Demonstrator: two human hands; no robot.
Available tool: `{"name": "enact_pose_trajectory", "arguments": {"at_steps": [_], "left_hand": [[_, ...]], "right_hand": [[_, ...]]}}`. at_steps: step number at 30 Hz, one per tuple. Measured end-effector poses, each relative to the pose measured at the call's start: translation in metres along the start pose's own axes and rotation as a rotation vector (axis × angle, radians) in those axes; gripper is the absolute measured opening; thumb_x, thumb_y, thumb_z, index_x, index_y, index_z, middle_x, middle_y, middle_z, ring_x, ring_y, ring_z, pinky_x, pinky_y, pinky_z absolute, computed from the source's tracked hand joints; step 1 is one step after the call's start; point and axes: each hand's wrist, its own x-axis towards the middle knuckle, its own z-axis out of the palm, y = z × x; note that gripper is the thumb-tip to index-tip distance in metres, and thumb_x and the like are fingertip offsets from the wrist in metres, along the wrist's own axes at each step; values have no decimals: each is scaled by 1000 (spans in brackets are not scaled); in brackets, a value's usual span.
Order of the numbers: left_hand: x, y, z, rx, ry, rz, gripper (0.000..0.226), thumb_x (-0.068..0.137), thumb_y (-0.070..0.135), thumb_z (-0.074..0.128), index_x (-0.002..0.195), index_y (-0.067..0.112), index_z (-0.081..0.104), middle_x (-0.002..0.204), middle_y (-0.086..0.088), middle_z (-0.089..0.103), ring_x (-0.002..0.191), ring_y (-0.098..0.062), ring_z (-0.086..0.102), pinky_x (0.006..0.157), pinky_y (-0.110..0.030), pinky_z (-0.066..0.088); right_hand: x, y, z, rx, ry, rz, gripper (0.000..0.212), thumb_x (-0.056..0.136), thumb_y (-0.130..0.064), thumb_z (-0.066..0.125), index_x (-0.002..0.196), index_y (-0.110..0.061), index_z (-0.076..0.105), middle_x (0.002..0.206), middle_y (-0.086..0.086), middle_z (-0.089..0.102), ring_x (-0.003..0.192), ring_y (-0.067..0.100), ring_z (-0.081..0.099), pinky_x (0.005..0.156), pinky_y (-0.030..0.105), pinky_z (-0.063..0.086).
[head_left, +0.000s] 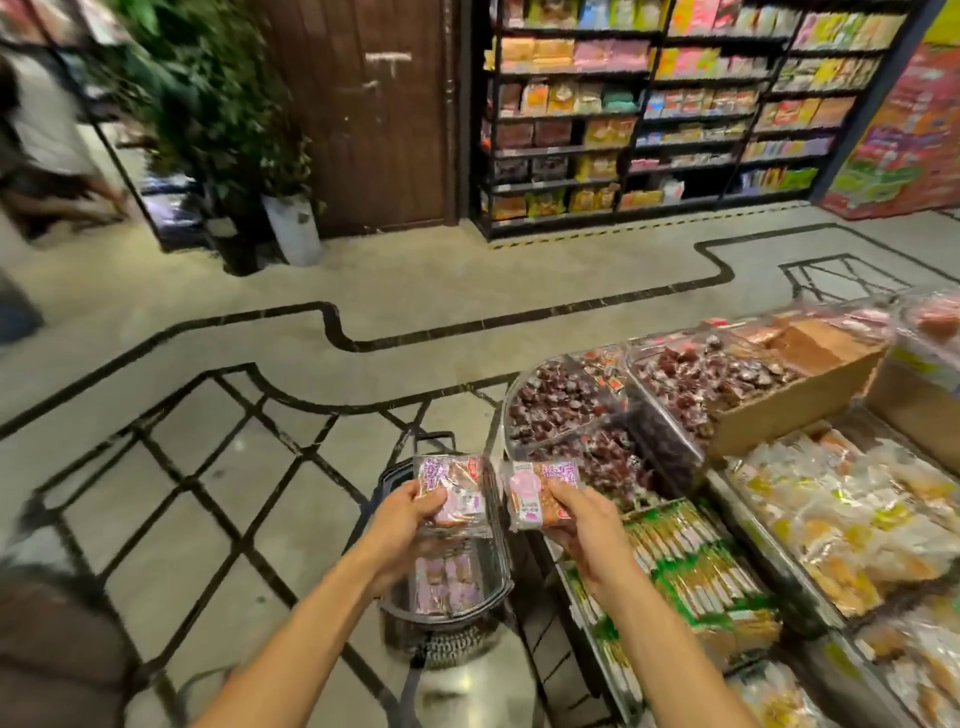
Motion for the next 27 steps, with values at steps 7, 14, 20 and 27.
{"name": "enact_pose_trajectory", "arguments": {"at_steps": [7,14,20,27], "left_hand": [[44,8,-28,-88,71,3,32,105,16,58,135,7,53,118,-20,75,110,-37,73,95,-52,59],[94,4,-59,-183,201,-63,32,106,13,57,138,10,54,119,-18,76,108,-35,74,79,-40,64],[152,-11,-109,-195,273,-153,33,104,12,60,137,10,54,118,-14,77,106,-30,76,81,-42,64],[240,-39,-162,-150,249,-235,35,102,17,63,137,12,57,115,-10,78,100,-28,77,82,-41,63]], "right_hand": [[70,-3,33,-128,-117,-8,21,100,-23,68,104,-3,73,103,17,78,88,25,75,81,40,63],[150,17,65,-240,-138,26,40,88,-51,78,105,-15,78,105,8,79,102,32,74,101,61,53],[229,95,76,-282,-169,130,69,75,-74,79,101,-11,67,110,7,76,106,31,71,102,62,51],[253,120,121,-241,-22,285,33,96,-31,75,113,-2,70,109,22,76,93,29,75,77,40,62]]}}
